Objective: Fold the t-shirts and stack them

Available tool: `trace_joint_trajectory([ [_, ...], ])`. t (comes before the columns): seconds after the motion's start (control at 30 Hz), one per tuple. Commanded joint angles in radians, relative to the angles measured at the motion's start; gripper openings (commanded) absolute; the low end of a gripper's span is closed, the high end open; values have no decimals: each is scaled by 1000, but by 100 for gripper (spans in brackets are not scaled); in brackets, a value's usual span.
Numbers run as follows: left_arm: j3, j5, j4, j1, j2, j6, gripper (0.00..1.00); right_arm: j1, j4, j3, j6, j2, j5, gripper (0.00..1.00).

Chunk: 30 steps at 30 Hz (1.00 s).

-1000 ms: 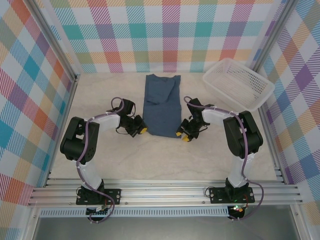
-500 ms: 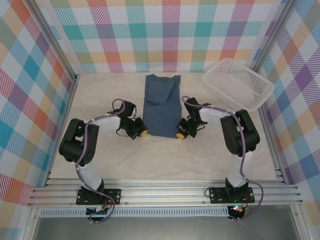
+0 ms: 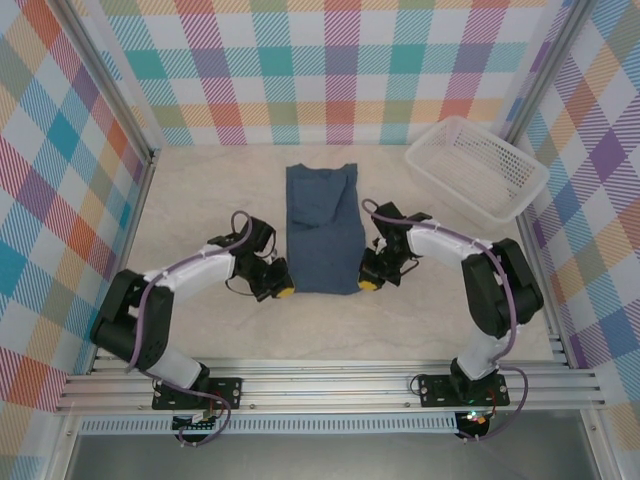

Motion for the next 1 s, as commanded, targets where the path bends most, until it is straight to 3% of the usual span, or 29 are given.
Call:
trace_joint_trajectory([
  [0.0,-67,36,-134,-55,-117,32,0,51,-125,-55,-76,-84,-84,0],
  [0.23,-161,137,-179,-192,-405,-17,0,110,-245,-136,-50,-313,-192,0],
  [0.43,-149,85,-159,-214,-685,-159,0,111,-381,-44,-4,-460,-201,0],
  [0.53,-138,61,-104,-214,-754,-231,0,111,-417,26,25,-486,-185,0],
  [0.7,-36,35,-66,-214,-741,-221,0,106,-471,159,46,-473,-147,0],
  [0.97,128,-36,-95,-179,-569,-148,0,33,-455,272,53,-397,-128,0],
])
